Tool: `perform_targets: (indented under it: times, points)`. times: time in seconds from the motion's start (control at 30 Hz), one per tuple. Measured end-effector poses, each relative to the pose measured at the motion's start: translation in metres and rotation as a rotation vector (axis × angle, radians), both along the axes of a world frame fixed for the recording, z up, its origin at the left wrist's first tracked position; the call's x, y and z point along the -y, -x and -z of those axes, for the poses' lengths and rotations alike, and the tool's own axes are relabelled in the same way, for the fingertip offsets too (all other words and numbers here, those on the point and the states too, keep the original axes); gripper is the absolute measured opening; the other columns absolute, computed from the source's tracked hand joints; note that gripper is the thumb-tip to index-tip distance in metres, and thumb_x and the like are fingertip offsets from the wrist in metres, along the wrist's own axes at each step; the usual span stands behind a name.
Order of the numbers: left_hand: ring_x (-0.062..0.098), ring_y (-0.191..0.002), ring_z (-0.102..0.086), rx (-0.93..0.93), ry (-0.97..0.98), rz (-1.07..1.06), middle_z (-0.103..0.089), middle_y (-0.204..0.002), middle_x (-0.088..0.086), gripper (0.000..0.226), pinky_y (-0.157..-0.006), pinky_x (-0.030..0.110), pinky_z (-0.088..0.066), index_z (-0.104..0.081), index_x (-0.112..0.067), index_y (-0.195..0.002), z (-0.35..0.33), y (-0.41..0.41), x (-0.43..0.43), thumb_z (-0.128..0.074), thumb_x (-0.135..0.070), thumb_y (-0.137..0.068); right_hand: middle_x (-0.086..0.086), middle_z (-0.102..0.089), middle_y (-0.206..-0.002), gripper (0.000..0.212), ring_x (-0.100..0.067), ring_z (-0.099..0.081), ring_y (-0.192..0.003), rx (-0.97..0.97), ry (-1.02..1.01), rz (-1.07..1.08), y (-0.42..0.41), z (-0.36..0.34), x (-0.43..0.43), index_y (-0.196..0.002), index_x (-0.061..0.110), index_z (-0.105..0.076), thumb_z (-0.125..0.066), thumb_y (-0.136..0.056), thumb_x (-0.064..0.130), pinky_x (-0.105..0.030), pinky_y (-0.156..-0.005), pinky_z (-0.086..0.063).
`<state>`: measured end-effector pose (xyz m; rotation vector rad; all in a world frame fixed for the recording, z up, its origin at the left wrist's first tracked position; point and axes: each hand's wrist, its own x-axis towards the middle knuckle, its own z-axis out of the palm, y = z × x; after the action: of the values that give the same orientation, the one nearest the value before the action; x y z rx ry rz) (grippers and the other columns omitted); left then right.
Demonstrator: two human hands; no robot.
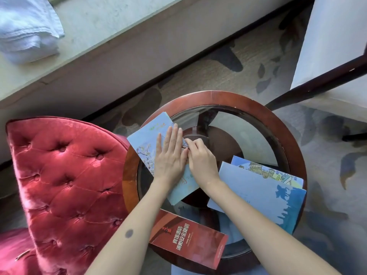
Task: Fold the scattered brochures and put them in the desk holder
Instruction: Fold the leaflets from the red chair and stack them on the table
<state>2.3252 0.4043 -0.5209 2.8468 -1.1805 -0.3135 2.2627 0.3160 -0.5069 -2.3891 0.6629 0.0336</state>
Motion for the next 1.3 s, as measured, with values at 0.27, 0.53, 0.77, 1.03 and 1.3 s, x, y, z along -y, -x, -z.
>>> perform_targets:
  times: [0.27,0.53,0.77,1.03,1.3]
  points:
    - [0.026,-0.139,-0.030,0.027,-0.028,-0.007,-0.036,-0.148,0.014,0.056,-0.115,0.050,-0.022,-0.035,-0.001,-0.140,0.010,-0.001,0.000,-0.022,-0.030,-0.095,-0.007,-0.065,-0.085,0.035,-0.023,-0.064,-0.071,0.094,0.242,0.025,0.001,0.017,-0.008,-0.109,0.005,-0.066,-0.041,-0.085,0.012,-0.028,-0.061,-0.053]
    - [0.028,-0.139,-0.028,0.035,0.040,-0.015,-0.034,-0.149,0.016,0.054,-0.116,0.049,-0.016,-0.034,0.002,-0.140,-0.001,-0.023,-0.008,-0.025,-0.026,-0.096,-0.006,-0.065,-0.084,0.030,-0.023,-0.062,-0.068,0.103,0.325,-0.002,0.004,0.022,-0.007,-0.111,0.004,-0.066,-0.050,-0.086,0.008,-0.028,-0.057,-0.052]
    - [0.023,-0.144,-0.018,-0.006,0.007,-0.054,-0.021,-0.155,0.014,0.057,-0.118,0.046,-0.008,-0.022,-0.005,-0.146,0.008,-0.064,-0.012,-0.018,-0.033,-0.097,-0.006,-0.063,-0.085,0.032,-0.021,-0.061,-0.068,0.088,0.311,-0.014,0.004,0.024,-0.008,-0.112,0.005,-0.065,-0.043,-0.091,0.016,-0.029,-0.058,-0.052]
    - [0.019,-0.144,-0.018,-0.004,0.047,-0.056,-0.023,-0.155,0.009,0.056,-0.119,0.042,-0.007,-0.022,-0.008,-0.147,0.015,-0.066,-0.014,-0.019,-0.034,-0.098,-0.004,-0.063,-0.085,0.032,-0.020,-0.060,-0.069,0.090,0.300,-0.010,0.003,0.027,-0.008,-0.111,0.006,-0.065,-0.042,-0.092,0.017,-0.027,-0.059,-0.051]
    - [0.025,-0.141,-0.018,0.076,0.218,-0.084,-0.026,-0.150,0.017,0.054,-0.118,0.044,-0.005,-0.022,0.000,-0.143,0.000,-0.022,-0.014,-0.028,-0.026,-0.097,-0.004,-0.064,-0.089,0.028,-0.022,-0.064,-0.075,0.074,0.120,0.006,0.001,0.013,-0.002,-0.110,0.008,-0.064,-0.047,-0.088,0.015,-0.026,-0.063,-0.051]
